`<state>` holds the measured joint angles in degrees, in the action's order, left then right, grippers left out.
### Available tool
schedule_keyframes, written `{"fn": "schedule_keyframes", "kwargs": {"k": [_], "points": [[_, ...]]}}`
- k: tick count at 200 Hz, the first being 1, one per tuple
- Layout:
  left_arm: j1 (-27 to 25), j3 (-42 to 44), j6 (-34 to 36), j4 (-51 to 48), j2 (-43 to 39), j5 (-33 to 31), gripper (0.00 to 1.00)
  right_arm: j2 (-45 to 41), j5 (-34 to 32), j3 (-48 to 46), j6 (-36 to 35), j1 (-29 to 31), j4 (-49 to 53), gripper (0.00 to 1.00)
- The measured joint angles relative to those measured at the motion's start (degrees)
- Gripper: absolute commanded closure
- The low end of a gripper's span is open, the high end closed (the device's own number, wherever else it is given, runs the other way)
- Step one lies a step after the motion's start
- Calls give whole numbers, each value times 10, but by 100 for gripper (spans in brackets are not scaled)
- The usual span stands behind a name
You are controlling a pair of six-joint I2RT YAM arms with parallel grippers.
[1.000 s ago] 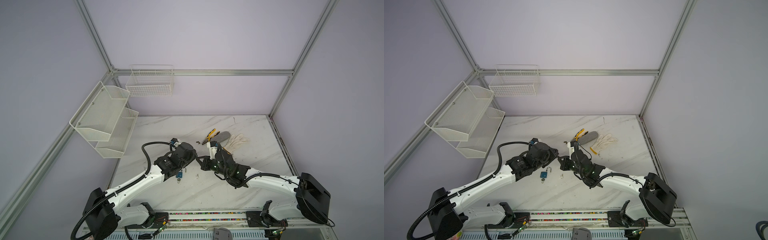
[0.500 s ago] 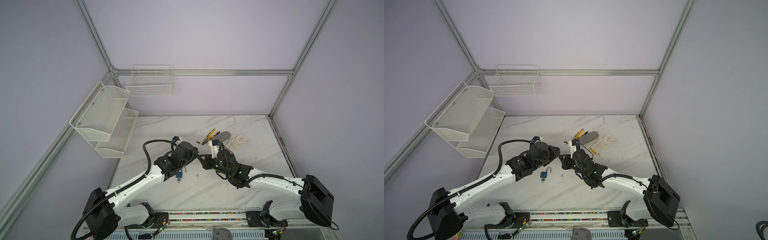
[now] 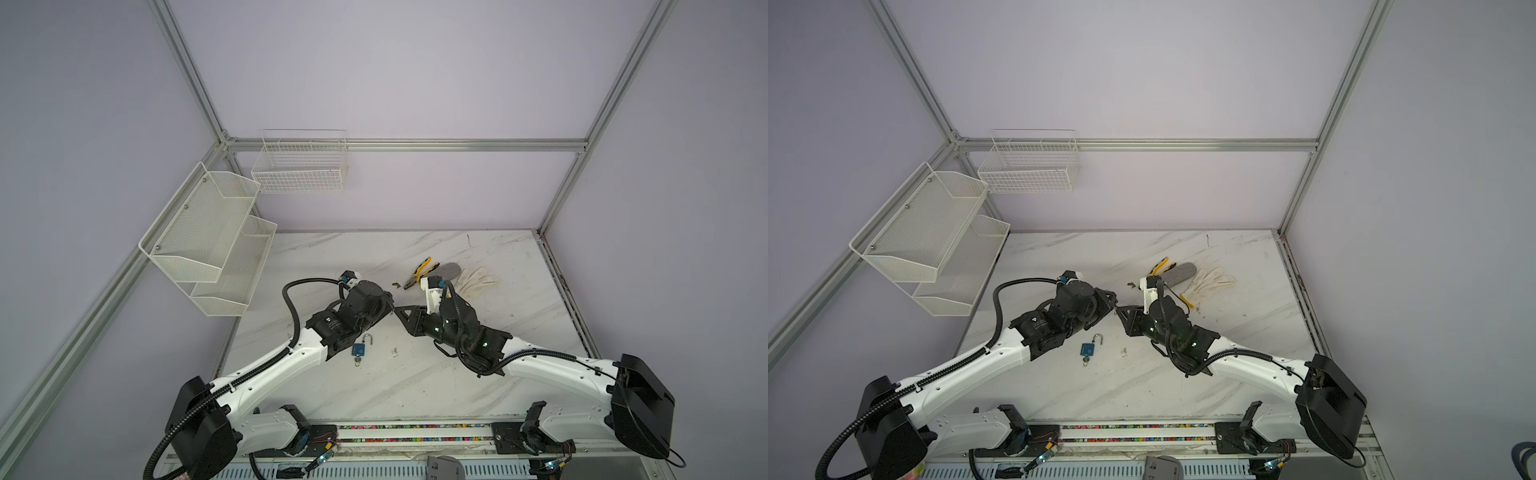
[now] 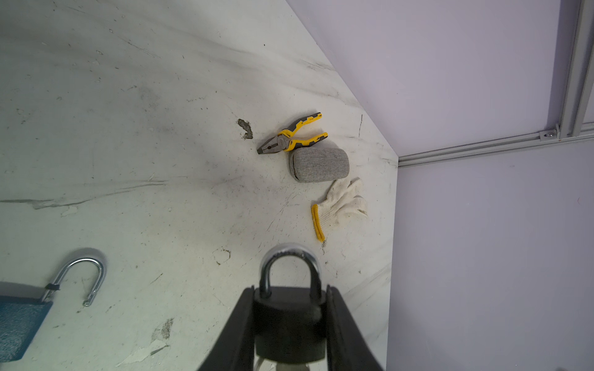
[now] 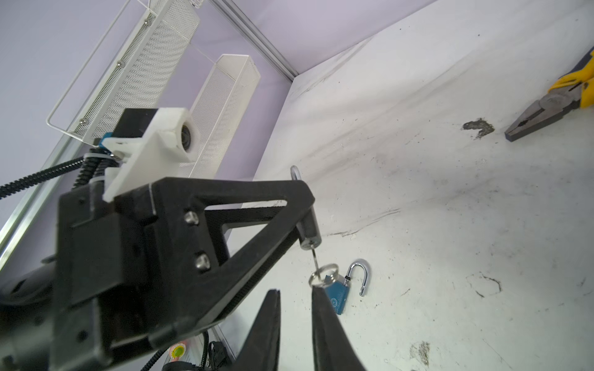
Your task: Unlock with the key
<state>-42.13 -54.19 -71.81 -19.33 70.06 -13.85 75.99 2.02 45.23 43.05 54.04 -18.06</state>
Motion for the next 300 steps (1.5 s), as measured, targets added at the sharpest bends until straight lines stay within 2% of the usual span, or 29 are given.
{"fn": "schedule_keyframes", "kwargs": {"k": [128, 300], "points": [[5, 1, 0, 0, 0, -7, 100, 51, 6, 28, 2, -10, -5, 80], [4, 1, 0, 14, -8, -3, 100, 18, -18, 28, 1, -13, 41, 79]]}}
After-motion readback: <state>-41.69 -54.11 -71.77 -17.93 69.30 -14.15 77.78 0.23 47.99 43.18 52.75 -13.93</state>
